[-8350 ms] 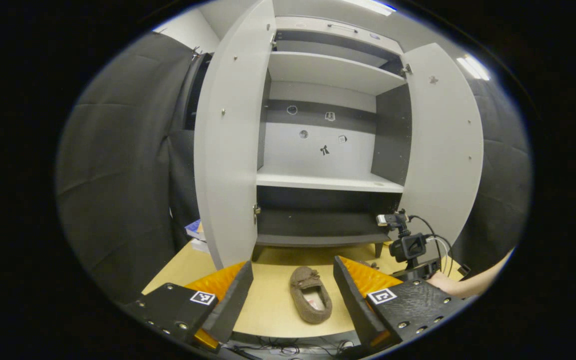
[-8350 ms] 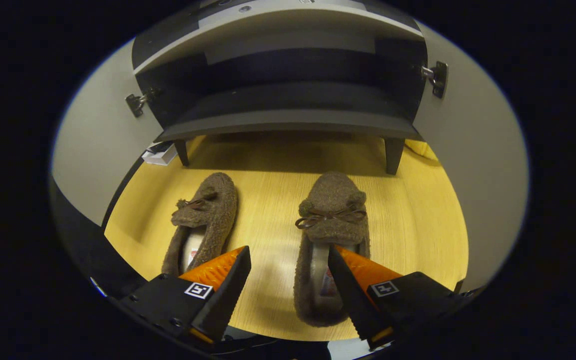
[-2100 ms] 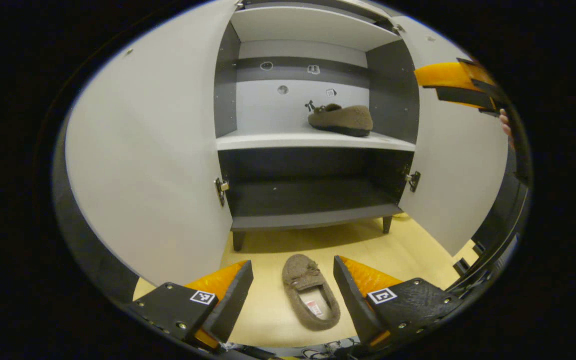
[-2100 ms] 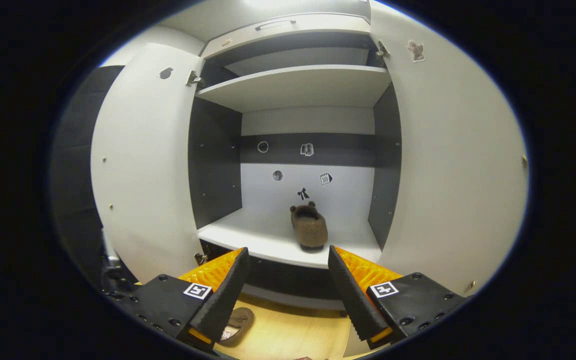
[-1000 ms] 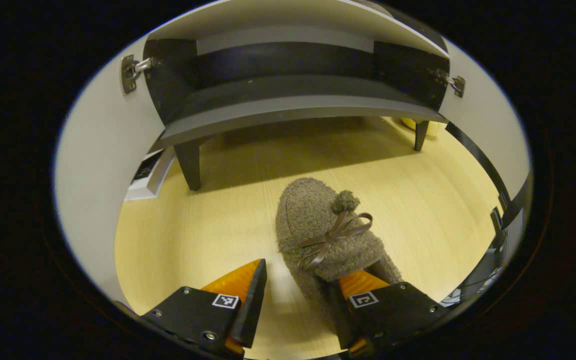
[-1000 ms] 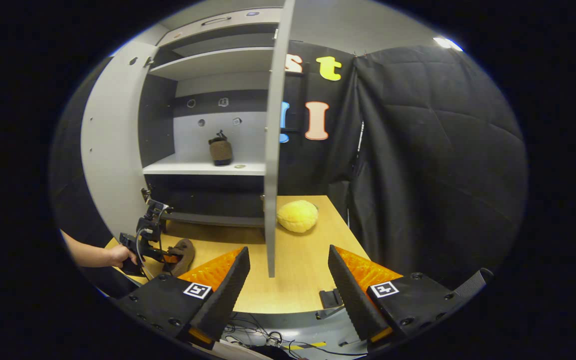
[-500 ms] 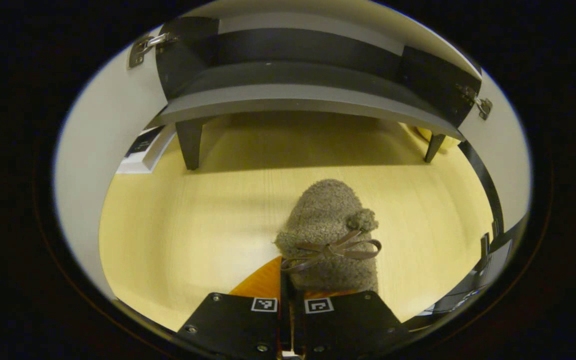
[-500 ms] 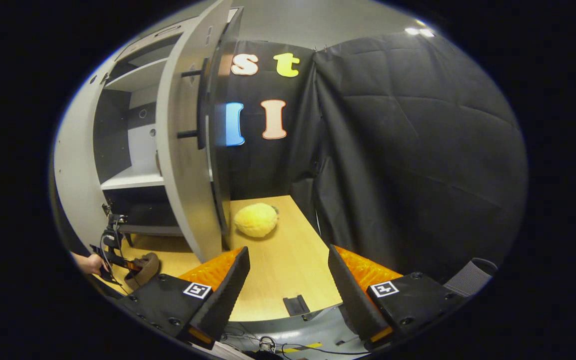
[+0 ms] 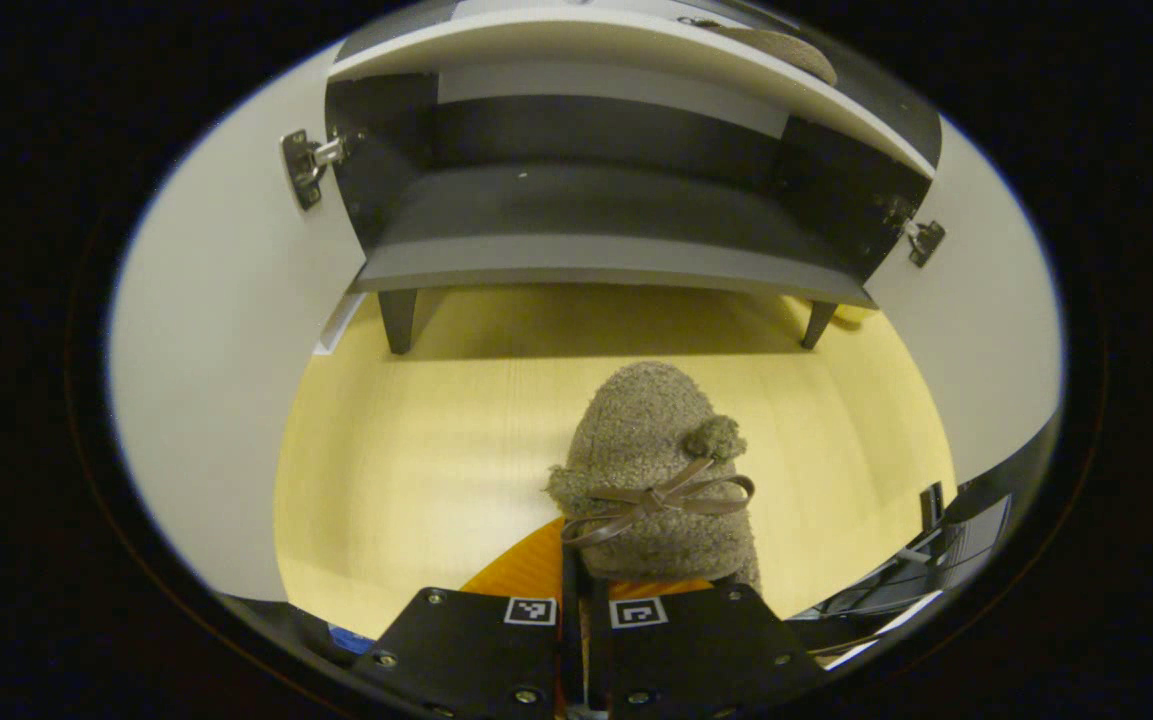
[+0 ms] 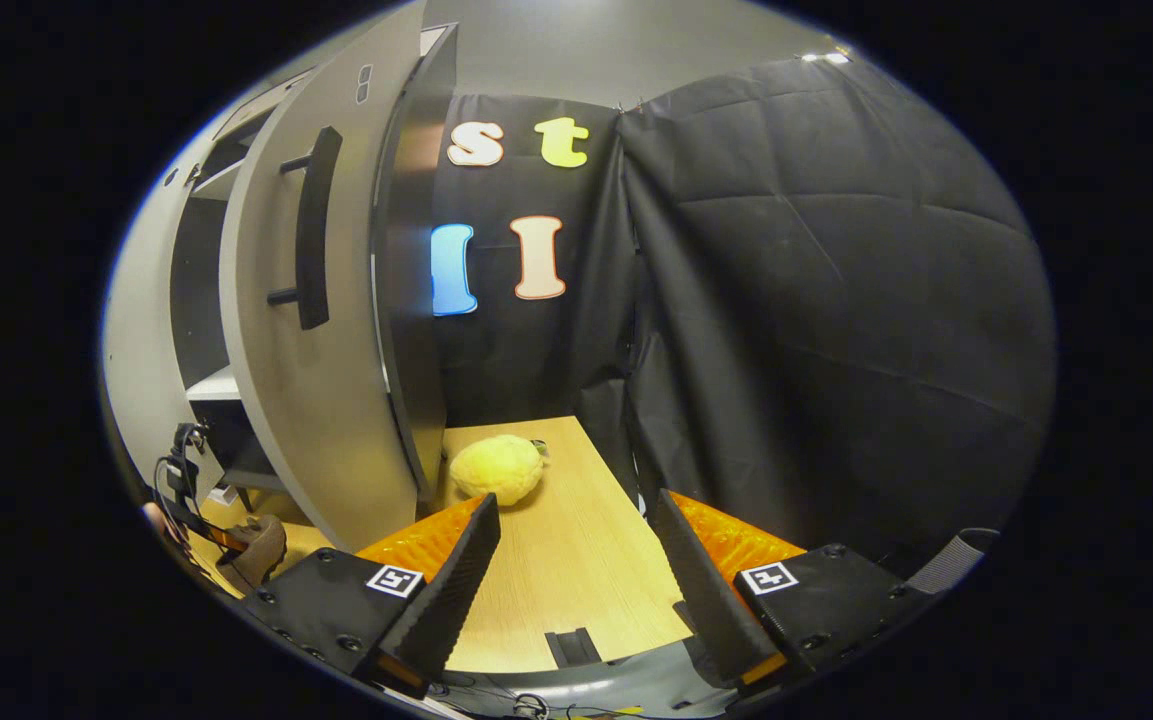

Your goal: Grab one shoe with the right hand and put it into the shoe cabinet, grab the other shoe with the left hand and put it into the shoe cabinet; then close the right door with the right hand and the left door with the left hand.

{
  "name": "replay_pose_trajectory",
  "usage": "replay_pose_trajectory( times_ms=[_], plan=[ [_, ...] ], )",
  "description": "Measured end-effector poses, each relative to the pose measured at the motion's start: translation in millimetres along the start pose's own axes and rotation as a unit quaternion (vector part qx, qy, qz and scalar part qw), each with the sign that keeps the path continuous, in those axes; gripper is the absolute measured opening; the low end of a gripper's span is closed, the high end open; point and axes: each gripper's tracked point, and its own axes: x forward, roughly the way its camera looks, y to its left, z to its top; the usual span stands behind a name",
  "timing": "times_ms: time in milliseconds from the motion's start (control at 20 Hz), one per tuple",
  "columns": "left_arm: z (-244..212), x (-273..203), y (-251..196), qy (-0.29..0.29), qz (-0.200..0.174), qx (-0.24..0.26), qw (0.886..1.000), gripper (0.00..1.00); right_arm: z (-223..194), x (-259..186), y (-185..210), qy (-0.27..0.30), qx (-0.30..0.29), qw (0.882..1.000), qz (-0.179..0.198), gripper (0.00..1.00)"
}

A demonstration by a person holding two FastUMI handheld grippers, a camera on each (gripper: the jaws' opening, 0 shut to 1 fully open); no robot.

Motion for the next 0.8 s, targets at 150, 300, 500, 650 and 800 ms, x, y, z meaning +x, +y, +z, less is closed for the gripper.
replay_pose_trajectory(
  times_ms=[150, 300, 500, 650, 800],
  plan=[
    [23.5, -22.5, -3.7, -0.023, 0.007, 0.009, 1.000, 0.10, 4.1, 18.9, -4.8, -0.012, -0.011, 1.000, 0.010, 0.95],
    [52.4, -42.6, -10.7, -0.046, 0.009, 0.012, 0.999, 0.05, 9.5, 30.0, -4.9, -0.017, -0.002, 1.000, 0.023, 0.95],
    [90.0, -66.7, -12.9, -0.089, 0.008, 0.011, 0.996, 0.04, 19.8, 45.9, -4.6, -0.027, 0.003, 0.999, 0.033, 0.99],
    [137.9, -87.4, -14.4, -0.123, 0.018, 0.009, 0.992, 0.04, 23.2, 51.8, -6.4, -0.028, 0.006, 0.999, 0.030, 0.99],
    [190.2, -103.0, -16.9, -0.165, 0.018, 0.014, 0.986, 0.04, 25.3, 55.2, -7.6, -0.030, 0.010, 0.999, 0.029, 0.99]
  ],
)
